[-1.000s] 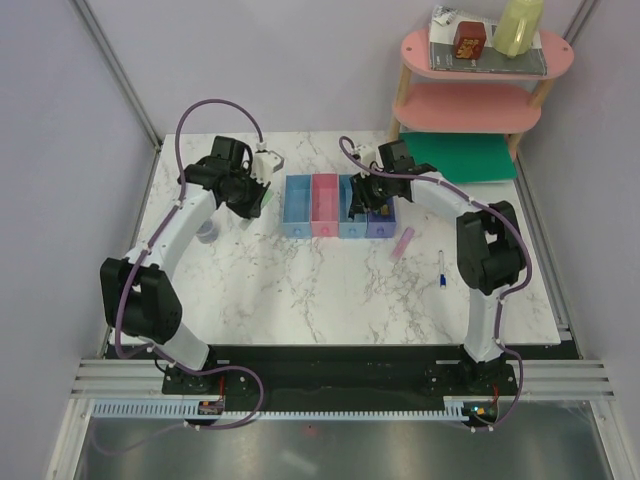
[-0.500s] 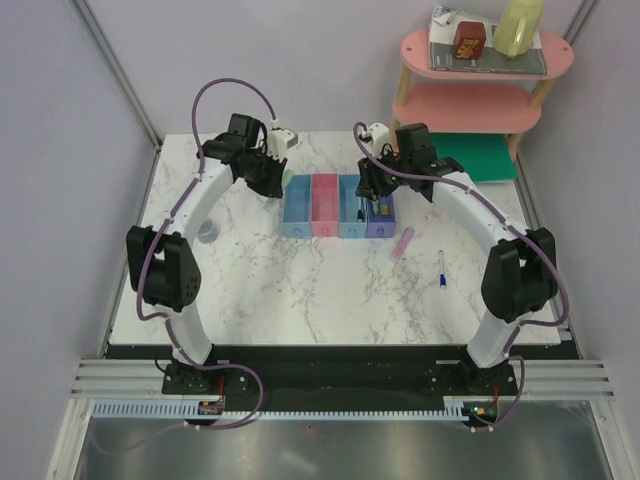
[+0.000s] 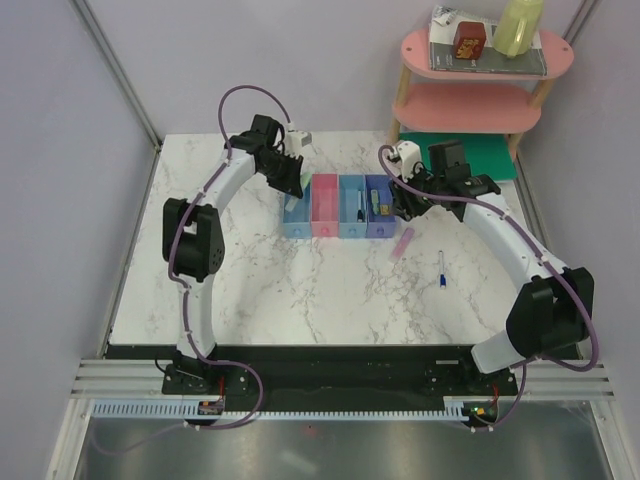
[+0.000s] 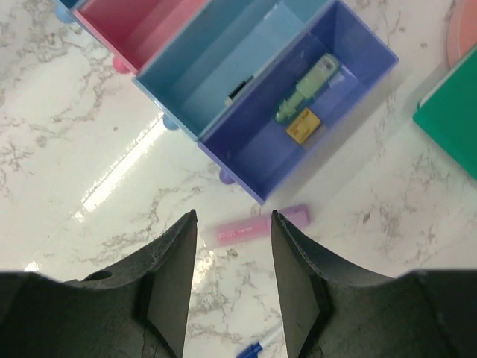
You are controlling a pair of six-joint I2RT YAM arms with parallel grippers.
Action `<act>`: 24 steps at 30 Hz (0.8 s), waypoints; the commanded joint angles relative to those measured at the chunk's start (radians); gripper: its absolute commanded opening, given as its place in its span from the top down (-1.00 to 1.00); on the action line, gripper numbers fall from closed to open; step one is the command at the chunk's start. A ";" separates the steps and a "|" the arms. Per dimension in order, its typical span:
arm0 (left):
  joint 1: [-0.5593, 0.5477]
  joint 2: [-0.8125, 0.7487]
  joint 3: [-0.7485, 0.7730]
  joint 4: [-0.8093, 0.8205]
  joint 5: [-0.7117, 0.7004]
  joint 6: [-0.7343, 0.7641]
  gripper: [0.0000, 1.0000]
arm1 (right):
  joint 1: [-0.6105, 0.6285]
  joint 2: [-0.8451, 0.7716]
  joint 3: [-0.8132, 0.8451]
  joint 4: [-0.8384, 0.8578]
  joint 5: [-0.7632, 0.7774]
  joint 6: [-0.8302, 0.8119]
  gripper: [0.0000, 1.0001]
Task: Sort the stationery into containers
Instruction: Place the pen in the storage box.
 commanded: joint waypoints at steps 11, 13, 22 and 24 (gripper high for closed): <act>-0.024 0.040 0.020 0.057 0.034 -0.033 0.39 | -0.094 -0.065 -0.253 -0.064 0.012 -0.123 -0.06; -0.022 0.034 0.002 0.063 0.032 -0.027 0.26 | -0.092 -0.041 -0.264 -0.060 0.012 -0.130 -0.08; -0.024 -0.010 -0.029 0.065 0.023 -0.012 -0.13 | -0.094 0.076 -0.272 0.035 0.019 -0.017 -0.08; -0.024 -0.030 -0.036 0.066 0.022 -0.006 -0.14 | -0.094 0.094 -0.263 0.058 0.022 0.005 -0.08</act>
